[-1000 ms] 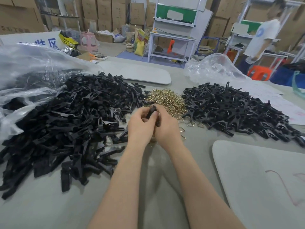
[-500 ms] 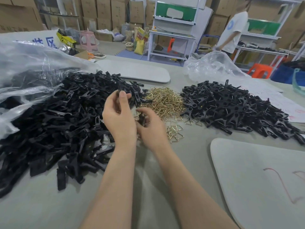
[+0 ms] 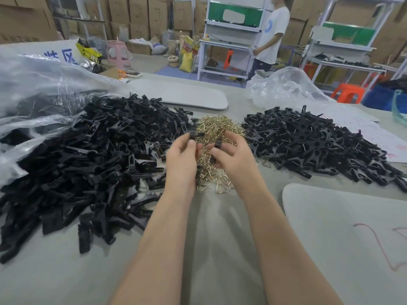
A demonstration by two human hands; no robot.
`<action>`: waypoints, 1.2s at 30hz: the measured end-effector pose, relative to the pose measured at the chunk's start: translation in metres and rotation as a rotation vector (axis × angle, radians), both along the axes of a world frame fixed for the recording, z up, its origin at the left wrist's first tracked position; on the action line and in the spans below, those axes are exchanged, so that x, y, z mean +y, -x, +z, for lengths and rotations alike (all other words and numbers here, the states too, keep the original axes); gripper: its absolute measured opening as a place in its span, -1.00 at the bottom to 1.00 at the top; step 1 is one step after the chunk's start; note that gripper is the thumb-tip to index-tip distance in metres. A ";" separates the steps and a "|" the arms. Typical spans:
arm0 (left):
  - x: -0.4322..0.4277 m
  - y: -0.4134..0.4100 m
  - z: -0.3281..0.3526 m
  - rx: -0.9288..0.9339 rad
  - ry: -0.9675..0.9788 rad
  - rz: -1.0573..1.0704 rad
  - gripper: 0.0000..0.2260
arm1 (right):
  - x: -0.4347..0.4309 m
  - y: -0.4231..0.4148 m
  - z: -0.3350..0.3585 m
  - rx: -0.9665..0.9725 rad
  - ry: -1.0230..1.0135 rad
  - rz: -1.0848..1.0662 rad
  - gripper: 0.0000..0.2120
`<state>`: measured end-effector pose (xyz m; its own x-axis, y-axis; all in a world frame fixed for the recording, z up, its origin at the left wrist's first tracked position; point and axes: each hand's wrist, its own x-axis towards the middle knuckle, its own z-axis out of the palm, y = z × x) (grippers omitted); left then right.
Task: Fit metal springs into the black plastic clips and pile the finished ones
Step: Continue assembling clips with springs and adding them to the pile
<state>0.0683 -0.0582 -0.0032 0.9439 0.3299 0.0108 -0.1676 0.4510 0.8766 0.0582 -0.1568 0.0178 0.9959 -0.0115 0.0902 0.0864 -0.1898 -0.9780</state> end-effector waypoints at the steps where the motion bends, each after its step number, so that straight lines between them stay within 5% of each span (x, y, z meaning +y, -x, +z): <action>1: -0.003 0.000 -0.001 0.009 0.002 -0.056 -0.83 | -0.003 0.001 -0.001 0.013 -0.071 -0.016 -0.58; 8: -0.008 0.002 -0.008 0.082 -0.124 -0.102 -0.85 | 0.002 0.006 -0.009 0.015 -0.317 -0.009 -0.66; 14: -0.012 0.004 -0.010 0.058 -0.212 -0.067 -0.91 | 0.003 0.009 -0.014 -0.123 -0.064 -0.132 -0.70; 22: -0.007 0.001 -0.013 0.096 -0.197 -0.123 -0.86 | -0.005 0.008 -0.011 -0.097 0.085 -0.048 -0.70; 29: -0.009 0.001 -0.012 0.001 -0.437 -0.033 -0.88 | -0.009 0.007 -0.014 -0.066 0.148 -0.075 -0.69; 36: -0.007 0.001 -0.012 -0.025 -0.472 -0.058 -0.87 | -0.008 0.009 -0.011 -0.155 0.288 -0.055 -0.74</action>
<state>0.0676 -0.0655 -0.0149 0.9581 0.2307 0.1698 -0.1777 0.0135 0.9840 0.0495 -0.1648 0.0064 0.9687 -0.0168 0.2477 0.2117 -0.4652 -0.8595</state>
